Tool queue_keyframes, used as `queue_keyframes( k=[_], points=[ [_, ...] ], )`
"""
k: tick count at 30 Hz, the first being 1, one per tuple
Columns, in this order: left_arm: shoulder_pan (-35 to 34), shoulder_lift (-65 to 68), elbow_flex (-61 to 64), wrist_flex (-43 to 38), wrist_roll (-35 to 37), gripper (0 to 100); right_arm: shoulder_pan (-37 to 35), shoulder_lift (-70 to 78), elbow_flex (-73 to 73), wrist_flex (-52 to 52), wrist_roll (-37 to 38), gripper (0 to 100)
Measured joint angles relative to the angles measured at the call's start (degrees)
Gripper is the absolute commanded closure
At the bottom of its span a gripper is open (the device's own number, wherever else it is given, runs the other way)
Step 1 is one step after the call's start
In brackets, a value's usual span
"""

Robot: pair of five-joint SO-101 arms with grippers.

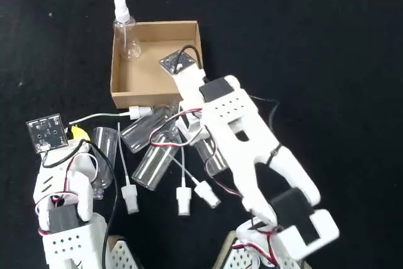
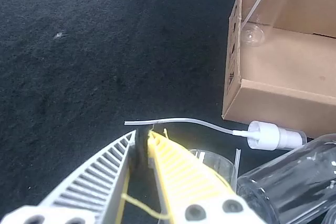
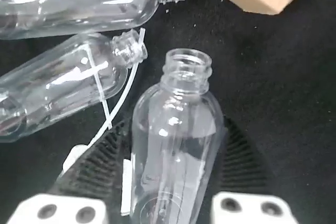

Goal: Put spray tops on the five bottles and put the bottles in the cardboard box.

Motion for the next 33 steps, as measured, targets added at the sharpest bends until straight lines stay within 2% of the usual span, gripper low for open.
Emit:
queue_keyframes(
  k=[15,24,33],
  points=[
    [0.00,0.00,0.00,0.00,0.00,97,0.00,-19.78,8.18,0.00,0.62,90.5],
    [0.00,0.00,0.00,0.00,0.00,97,2.02,-34.99,17.76,-6.68,0.62,90.6],
    [0.00,0.00,0.00,0.00,0.00,97,3.96,-40.26,19.25,-8.18,0.62,90.6]
  ],
)
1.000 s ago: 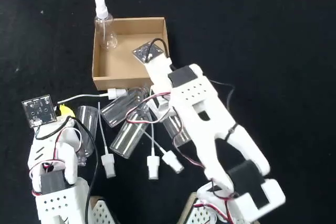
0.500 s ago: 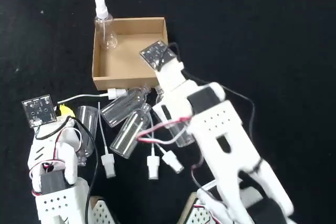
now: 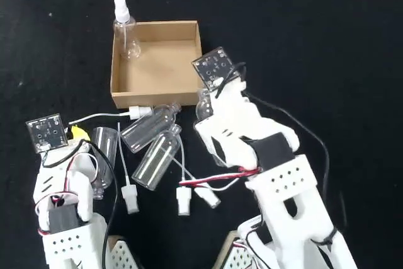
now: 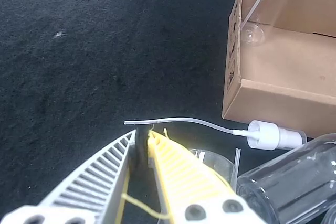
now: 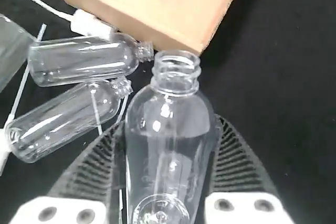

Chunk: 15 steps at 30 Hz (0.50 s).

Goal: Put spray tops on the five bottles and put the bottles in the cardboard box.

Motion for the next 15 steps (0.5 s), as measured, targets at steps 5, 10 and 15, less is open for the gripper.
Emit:
queue_keyframes(
  k=[5,10,15],
  points=[
    [0.00,0.00,0.00,0.00,0.00,93,4.31,0.00,3.25,-5.36,-2.90,90.6],
    [0.00,0.00,0.00,0.26,0.00,85,7.38,0.00,5.45,-10.11,-4.66,90.6],
    [0.00,0.09,-3.78,5.80,0.00,85,8.97,0.00,6.95,-13.27,-5.63,90.6]
  ],
)
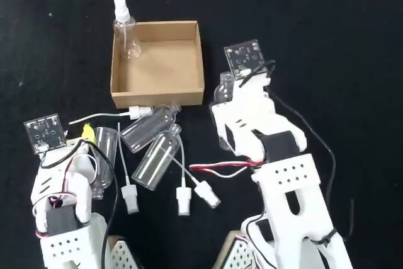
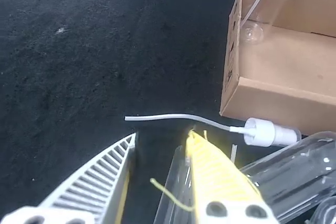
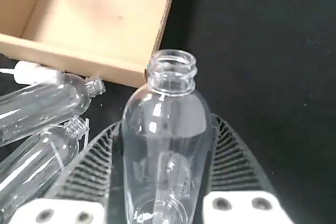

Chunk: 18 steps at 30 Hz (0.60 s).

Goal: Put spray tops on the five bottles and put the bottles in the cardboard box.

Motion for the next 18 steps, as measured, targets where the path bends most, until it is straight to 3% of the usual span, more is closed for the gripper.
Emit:
queue_keyframes(
  k=[14,18],
  points=[
    [0.00,0.00,-5.01,3.78,-4.31,85,0.09,0.00,0.62,-1.32,0.00,90.6],
    [2.99,3.52,-9.41,6.95,-7.03,85,0.09,0.00,0.62,-1.32,0.00,90.6]
  ],
)
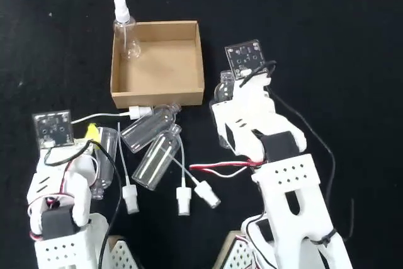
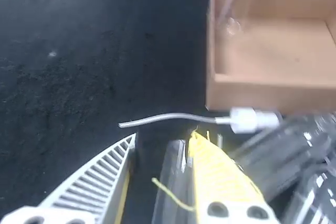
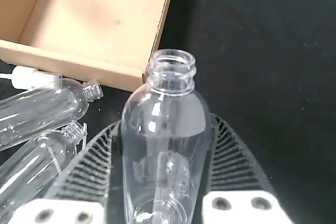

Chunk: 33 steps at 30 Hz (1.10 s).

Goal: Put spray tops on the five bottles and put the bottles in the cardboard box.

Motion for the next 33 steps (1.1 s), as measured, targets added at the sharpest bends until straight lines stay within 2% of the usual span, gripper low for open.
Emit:
queue_keyframes(
  k=[9,17,24,33],
  points=[
    [4.57,16.79,-7.21,0.88,-4.66,85,0.00,0.00,0.00,0.00,0.00,90.6],
    [10.29,29.54,-8.09,0.88,-4.84,85,0.00,0.00,2.11,-3.16,0.00,90.6],
    [11.52,35.96,-8.18,0.88,-4.84,85,0.00,0.00,2.11,-3.25,0.00,90.5],
    [17.67,42.11,-8.70,1.14,2.81,85,0.00,0.00,2.11,-3.43,0.00,90.5]
  ],
)
